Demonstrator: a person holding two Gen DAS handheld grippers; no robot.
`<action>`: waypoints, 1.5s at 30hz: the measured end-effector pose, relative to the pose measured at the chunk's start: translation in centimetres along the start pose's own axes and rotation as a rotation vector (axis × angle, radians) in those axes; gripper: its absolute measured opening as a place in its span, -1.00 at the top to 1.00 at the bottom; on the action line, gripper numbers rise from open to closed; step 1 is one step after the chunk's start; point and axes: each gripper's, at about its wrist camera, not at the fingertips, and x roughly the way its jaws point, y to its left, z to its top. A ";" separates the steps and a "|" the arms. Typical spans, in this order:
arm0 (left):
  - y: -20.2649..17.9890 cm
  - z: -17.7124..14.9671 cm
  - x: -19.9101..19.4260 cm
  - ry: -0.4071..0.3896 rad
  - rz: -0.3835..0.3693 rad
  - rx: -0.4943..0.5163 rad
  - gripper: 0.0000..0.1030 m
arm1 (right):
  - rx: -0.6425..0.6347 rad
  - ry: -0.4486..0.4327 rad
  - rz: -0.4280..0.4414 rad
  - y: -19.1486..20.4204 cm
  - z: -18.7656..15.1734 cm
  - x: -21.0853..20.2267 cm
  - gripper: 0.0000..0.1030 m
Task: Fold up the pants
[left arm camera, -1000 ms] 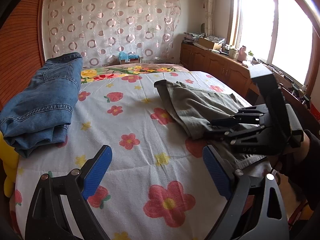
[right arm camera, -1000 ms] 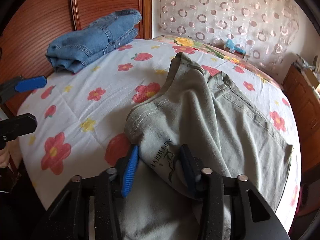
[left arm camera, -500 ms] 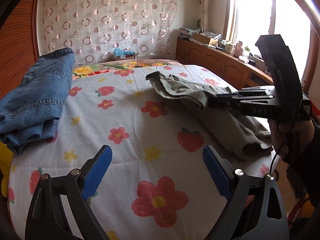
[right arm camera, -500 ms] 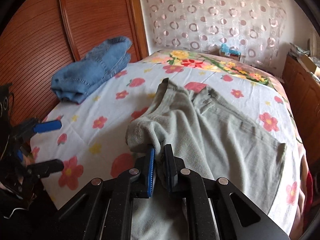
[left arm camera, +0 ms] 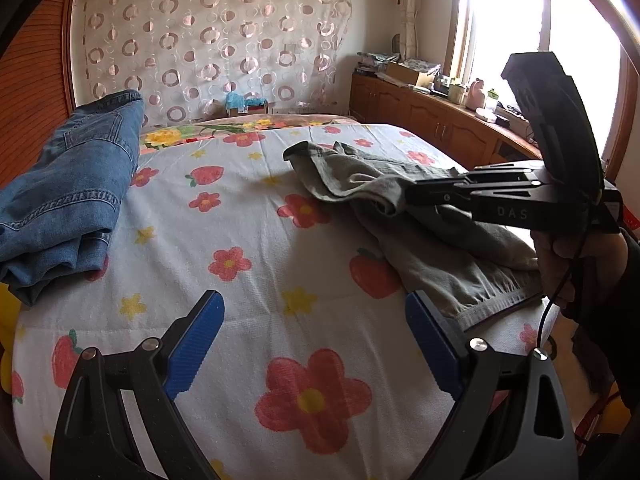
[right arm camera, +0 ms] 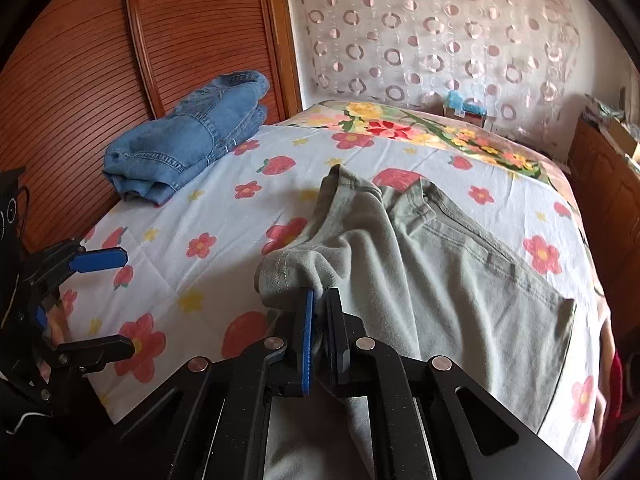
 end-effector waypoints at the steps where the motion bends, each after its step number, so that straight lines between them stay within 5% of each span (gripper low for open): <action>1: 0.0 0.0 0.0 0.000 -0.001 -0.001 -0.80 | 0.000 -0.005 -0.005 -0.2 0.1 -0.1 0.89; 15: -2.2 2.5 3.8 0.025 -0.052 0.051 -0.80 | 0.121 -0.050 -0.234 -9.4 0.6 -1.7 0.89; 18: -3.0 2.6 4.4 0.037 -0.063 0.060 -0.80 | 0.169 -0.064 -0.286 -11.0 0.0 -2.0 0.60; 29: -4.6 2.9 6.3 0.095 -0.074 0.105 -0.80 | 0.188 -0.025 -0.220 -11.5 -1.0 -0.9 0.49; 33: -4.6 4.3 6.8 0.087 -0.069 0.118 -0.80 | 0.159 -0.011 -0.206 -12.2 -0.1 -0.3 0.28; 45: -4.1 7.1 8.8 0.077 -0.018 0.142 -0.80 | 0.119 0.072 -0.214 -12.7 2.3 3.3 0.28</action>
